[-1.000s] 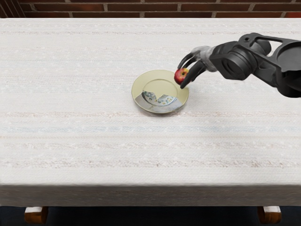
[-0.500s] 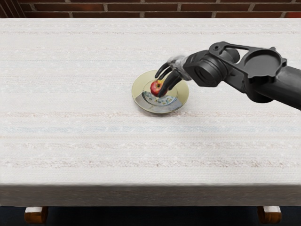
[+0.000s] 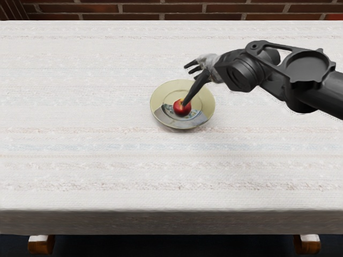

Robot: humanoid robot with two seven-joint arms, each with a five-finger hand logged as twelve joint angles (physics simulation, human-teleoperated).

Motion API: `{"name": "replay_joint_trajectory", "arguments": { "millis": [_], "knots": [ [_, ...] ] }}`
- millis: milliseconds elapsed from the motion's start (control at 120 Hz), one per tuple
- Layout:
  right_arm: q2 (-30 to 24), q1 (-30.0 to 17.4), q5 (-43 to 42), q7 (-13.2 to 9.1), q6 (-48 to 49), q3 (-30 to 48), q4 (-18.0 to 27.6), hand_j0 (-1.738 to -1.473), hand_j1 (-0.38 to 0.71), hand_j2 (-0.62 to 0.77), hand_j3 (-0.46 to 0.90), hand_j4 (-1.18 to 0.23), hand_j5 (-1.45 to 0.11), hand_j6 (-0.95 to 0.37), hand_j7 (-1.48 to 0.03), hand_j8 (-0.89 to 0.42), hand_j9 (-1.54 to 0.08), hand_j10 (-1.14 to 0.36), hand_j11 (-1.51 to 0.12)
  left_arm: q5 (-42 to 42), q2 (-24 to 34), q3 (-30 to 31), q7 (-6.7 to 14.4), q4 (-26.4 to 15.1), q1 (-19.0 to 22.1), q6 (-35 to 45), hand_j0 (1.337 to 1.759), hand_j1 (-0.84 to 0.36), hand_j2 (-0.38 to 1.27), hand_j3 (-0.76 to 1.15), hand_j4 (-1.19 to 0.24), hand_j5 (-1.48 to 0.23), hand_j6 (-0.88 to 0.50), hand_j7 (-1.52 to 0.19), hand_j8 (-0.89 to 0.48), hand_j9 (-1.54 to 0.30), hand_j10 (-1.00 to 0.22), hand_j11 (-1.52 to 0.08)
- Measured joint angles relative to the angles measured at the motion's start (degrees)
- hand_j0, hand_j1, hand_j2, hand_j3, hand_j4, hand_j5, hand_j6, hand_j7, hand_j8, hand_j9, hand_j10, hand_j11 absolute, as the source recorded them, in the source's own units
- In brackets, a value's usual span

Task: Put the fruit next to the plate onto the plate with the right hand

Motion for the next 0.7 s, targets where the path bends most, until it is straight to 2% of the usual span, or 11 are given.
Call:
{"name": "replay_joint_trajectory", "arguments": {
  "millis": [150,258,367,492,608,700],
  "knots": [
    [-7.80,-1.60,4.06,0.00,8.55,9.84,6.70,-1.658,-0.24,0.02,0.00,-0.11,-0.15,-0.09,-0.14,-0.08,-0.14,-0.11,-0.14,0.00,0.00,0.00,0.00,0.00,0.00,0.00,1.658,0.06,0.05,0.00,-0.24,-0.32,-0.24,-0.32,-0.24,-0.32,-0.24,-0.32],
    [-16.15,-2.97,12.46,0.00,17.09,13.96,13.37,-1.658,-0.25,0.01,0.00,-0.09,-0.12,-0.08,-0.11,-0.07,-0.12,-0.09,-0.12,0.00,0.00,0.00,0.00,0.00,0.00,0.00,1.658,0.06,0.05,0.00,-0.24,-0.32,-0.24,-0.32,-0.24,-0.32,-0.24,-0.32],
    [-23.56,-9.28,19.29,0.00,28.33,20.37,18.68,-1.658,-0.23,-0.01,0.00,-0.10,-0.13,-0.09,-0.13,-0.09,-0.13,-0.10,-0.13,0.01,0.00,-0.01,0.00,0.00,0.00,0.00,1.658,0.06,0.05,0.00,-0.24,-0.32,-0.24,-0.32,-0.24,-0.32,-0.24,-0.32],
    [-31.32,-16.50,26.77,0.00,37.89,25.12,21.97,-1.658,-0.25,-0.01,0.00,-0.09,-0.11,-0.08,-0.11,-0.08,-0.11,-0.09,-0.11,0.01,0.00,-0.01,0.00,0.00,0.00,0.00,1.658,0.06,0.05,0.00,-0.24,-0.32,-0.24,-0.32,-0.24,-0.32,-0.24,-0.32],
    [-39.14,-21.28,34.05,0.00,40.69,26.48,23.24,-1.658,-0.27,-0.01,0.00,-0.07,-0.09,-0.07,-0.09,-0.07,-0.09,-0.07,-0.09,0.02,0.00,-0.01,0.00,0.00,0.00,0.00,1.658,0.06,0.05,0.00,-0.24,-0.32,-0.24,-0.32,-0.24,-0.32,-0.24,-0.32],
    [-42.99,-23.82,37.44,0.00,41.49,26.83,23.60,-1.658,-0.27,-0.01,0.00,-0.06,-0.08,-0.06,-0.08,-0.06,-0.08,-0.06,-0.08,0.01,0.00,-0.01,0.00,0.00,0.00,0.00,1.658,0.06,0.05,0.00,-0.24,-0.32,-0.24,-0.32,-0.24,-0.32,-0.24,-0.32]
  ]
}}
